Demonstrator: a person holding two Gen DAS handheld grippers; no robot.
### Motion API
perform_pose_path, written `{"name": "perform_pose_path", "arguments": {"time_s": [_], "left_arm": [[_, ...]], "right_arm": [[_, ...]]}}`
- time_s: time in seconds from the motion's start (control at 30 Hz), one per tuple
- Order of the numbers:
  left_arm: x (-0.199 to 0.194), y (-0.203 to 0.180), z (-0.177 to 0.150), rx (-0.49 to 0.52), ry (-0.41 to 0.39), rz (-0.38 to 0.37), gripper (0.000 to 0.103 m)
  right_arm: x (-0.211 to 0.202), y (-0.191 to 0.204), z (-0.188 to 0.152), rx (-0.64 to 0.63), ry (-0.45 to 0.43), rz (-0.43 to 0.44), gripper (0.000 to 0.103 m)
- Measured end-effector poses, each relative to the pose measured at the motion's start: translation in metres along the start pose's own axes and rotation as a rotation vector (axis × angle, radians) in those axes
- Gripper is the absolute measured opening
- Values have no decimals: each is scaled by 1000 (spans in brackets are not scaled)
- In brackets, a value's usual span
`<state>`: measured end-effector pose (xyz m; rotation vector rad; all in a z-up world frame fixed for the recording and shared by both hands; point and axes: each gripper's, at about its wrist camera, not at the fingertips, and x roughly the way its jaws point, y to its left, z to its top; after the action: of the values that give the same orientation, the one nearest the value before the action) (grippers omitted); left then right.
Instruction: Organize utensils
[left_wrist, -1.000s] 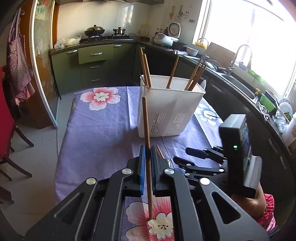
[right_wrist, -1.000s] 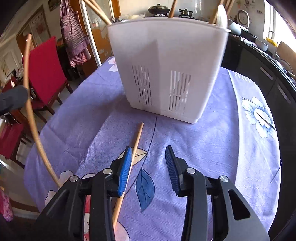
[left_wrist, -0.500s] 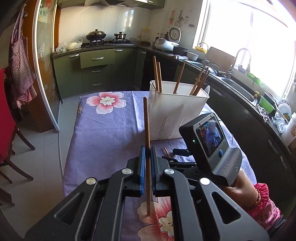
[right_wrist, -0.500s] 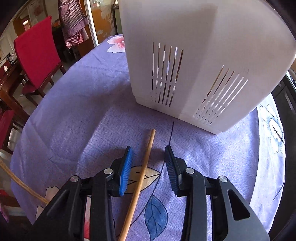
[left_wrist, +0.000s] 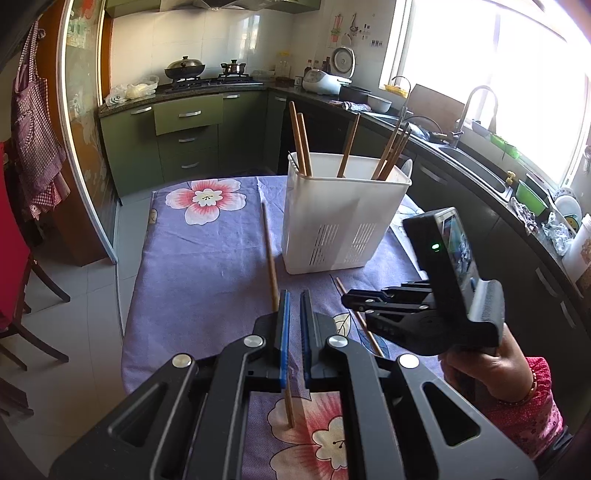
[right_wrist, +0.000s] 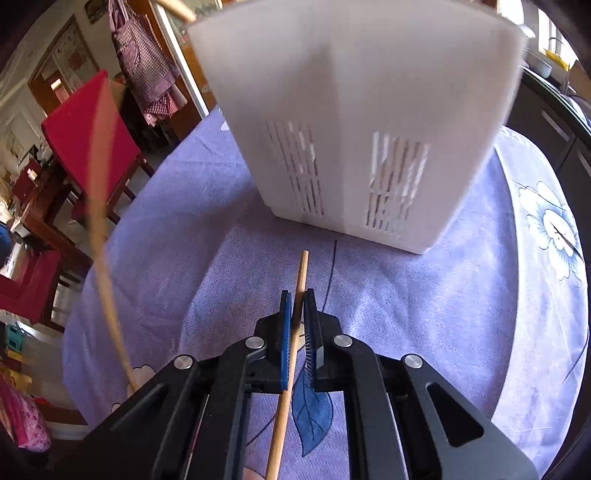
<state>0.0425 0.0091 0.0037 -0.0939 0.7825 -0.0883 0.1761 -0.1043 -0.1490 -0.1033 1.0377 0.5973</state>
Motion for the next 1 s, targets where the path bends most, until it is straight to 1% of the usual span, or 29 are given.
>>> {"name": "perform_pose_path", "arguments": {"time_s": [0.07, 0.2, 0.27, 0.37, 0.43, 0.5, 0.53, 0.57, 0.67, 0.77, 0.93, 1.0], "left_arm": [[-1, -3, 1, 5, -3, -5, 5], [-2, -9, 5, 17, -10, -3, 5], [1, -8, 8, 11, 6, -4, 5], [21, 4, 13, -39, 88, 9, 6], [46, 16, 16, -74, 170, 26, 6], [77, 30, 20, -125, 264, 39, 8], [92, 37, 22, -142, 308, 50, 15], [107, 42, 23, -150, 346, 62, 18], [141, 48, 25, -159, 430, 82, 19], [160, 48, 26, -148, 465, 109, 19], [181, 50, 30, -144, 491, 179, 19], [190, 51, 31, -138, 506, 196, 19]], "right_arm": [[-19, -8, -2, 28, -43, 4, 8], [-68, -23, -12, 77, -158, 20, 8], [-94, -28, -19, 97, -222, 24, 7], [-134, -40, -32, 115, -299, 28, 7], [-153, -43, -38, 122, -338, 33, 6], [-169, -48, -45, 123, -359, 34, 6], [-176, -50, -48, 125, -369, 37, 6], [-180, -52, -50, 122, -372, 39, 6], [-191, -56, -57, 127, -387, 44, 6], [-197, -61, -62, 137, -398, 54, 6], [-202, -64, -65, 138, -404, 65, 6], [-202, -65, -66, 138, -406, 70, 6]]}}
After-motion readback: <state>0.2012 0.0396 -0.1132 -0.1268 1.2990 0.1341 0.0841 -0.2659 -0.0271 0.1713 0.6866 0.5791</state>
